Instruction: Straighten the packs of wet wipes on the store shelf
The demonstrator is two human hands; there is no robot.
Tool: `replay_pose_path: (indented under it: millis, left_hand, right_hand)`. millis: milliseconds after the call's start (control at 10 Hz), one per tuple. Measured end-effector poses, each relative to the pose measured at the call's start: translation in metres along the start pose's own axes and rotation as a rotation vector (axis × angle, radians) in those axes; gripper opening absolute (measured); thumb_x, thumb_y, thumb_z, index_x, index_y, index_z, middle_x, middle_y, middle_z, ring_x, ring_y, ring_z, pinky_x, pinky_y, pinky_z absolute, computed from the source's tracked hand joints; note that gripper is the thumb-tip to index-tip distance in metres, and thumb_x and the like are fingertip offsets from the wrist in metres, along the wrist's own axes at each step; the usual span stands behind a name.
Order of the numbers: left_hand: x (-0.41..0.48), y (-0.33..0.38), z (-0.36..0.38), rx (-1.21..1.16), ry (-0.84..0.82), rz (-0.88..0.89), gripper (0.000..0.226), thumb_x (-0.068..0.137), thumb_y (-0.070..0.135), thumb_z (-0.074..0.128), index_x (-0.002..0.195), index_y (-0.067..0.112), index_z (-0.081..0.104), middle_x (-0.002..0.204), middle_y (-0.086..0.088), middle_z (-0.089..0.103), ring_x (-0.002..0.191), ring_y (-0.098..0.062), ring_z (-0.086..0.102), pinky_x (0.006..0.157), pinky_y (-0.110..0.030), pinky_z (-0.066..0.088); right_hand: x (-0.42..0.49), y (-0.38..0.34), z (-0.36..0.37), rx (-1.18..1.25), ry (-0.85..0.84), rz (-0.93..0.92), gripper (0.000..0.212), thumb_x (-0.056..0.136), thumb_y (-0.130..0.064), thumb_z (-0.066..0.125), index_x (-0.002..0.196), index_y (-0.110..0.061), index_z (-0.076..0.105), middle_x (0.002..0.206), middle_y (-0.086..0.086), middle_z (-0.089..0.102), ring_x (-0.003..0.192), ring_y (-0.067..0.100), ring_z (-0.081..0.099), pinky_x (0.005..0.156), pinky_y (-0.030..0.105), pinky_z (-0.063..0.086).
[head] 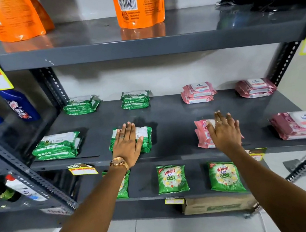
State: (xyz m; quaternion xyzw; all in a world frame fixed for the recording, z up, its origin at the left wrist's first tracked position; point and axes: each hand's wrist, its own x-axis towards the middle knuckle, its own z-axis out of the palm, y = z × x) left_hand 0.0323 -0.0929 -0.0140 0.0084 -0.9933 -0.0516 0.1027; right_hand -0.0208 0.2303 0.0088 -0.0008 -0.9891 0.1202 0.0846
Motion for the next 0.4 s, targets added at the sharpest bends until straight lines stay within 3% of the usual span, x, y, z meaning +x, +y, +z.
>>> replay_pose_path:
  millis: [300,400]
  left_hand:
    - [0.006,0.002,-0.018,0.027,-0.148,-0.005,0.063,0.101,0.044,0.016,0.15,0.007,0.0,0.16,-0.009,0.0,0.147,-0.022,-0.007,0.12,-0.039,-0.006]
    - [0.008,0.006,-0.032,0.099,-0.125,0.063,0.079,0.09,0.058,-0.003,0.149,0.005,-0.003,0.16,-0.01,-0.002,0.146,-0.023,-0.008,0.119,-0.039,-0.007]
  right_hand:
    - [-0.001,-0.004,-0.011,-0.047,-0.093,0.004,0.064,0.096,-0.047,0.022,0.148,-0.009,0.013,0.159,0.007,0.016,0.147,0.032,0.005,0.118,0.055,0.004]
    - [-0.002,-0.009,-0.017,-0.116,-0.105,-0.06,0.066,0.096,-0.047,0.018,0.148,-0.009,0.006,0.161,0.007,0.006,0.148,0.03,-0.004,0.12,0.053,-0.001]
